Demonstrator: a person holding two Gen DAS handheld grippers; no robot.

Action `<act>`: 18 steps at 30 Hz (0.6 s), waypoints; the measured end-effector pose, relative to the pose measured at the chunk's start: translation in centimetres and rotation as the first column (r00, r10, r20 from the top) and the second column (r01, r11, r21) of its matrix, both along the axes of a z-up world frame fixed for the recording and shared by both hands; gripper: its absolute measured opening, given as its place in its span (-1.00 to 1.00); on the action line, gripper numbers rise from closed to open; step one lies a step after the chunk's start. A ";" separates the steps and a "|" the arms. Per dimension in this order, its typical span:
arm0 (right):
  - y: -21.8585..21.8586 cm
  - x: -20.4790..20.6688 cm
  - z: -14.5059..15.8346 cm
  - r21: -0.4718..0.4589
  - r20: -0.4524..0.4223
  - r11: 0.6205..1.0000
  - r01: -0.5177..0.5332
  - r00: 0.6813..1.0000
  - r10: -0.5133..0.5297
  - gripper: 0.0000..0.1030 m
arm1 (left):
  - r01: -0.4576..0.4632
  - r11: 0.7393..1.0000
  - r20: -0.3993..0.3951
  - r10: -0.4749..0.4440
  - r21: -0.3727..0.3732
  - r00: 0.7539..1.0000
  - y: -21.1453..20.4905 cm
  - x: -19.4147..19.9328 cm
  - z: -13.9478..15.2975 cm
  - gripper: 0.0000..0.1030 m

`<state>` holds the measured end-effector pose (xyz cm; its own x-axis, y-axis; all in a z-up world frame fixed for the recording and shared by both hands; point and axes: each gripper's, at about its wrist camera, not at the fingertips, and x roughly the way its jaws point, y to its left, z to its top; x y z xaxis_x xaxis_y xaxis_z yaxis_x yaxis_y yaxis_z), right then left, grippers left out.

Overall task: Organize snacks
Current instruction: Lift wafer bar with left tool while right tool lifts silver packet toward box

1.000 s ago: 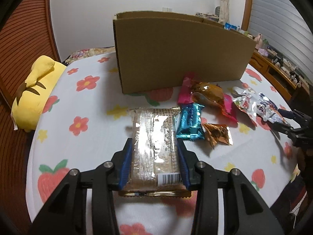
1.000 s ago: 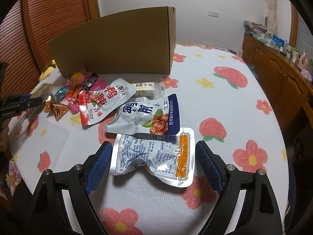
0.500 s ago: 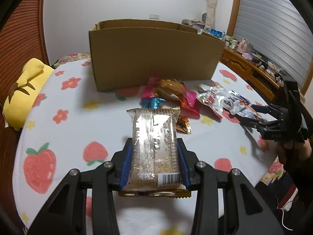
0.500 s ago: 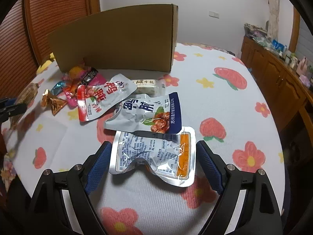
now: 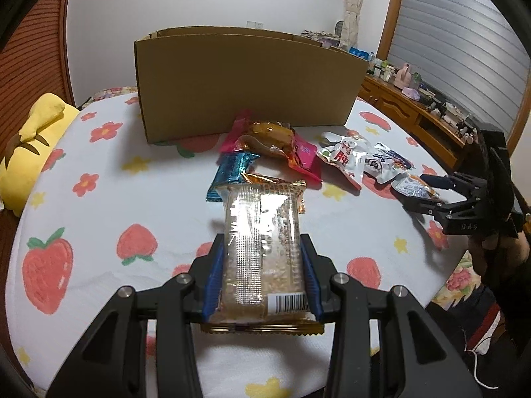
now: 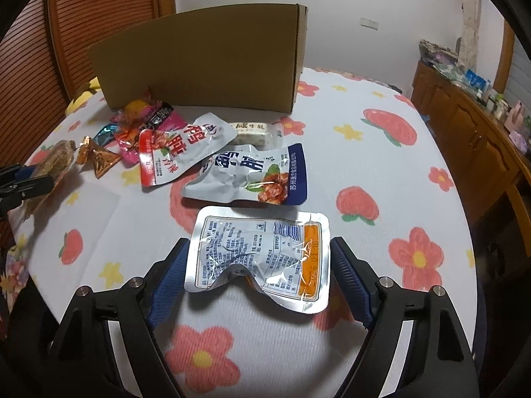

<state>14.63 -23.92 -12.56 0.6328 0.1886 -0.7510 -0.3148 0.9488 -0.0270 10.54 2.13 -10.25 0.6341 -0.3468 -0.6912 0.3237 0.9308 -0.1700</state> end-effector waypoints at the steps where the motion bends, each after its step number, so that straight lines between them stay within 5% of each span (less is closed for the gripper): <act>1: -0.1 -0.2 0.0 0.005 0.002 1.000 0.003 1.000 -0.003 0.64 | -0.001 1.000 0.002 0.001 0.000 1.000 0.0 0.0 0.0 -0.21; 18: -1.3 -2.3 1.6 0.050 0.089 0.999 0.020 0.996 -0.024 0.63 | -0.012 1.000 0.017 0.012 -0.003 1.000 -0.1 0.3 0.5 -0.21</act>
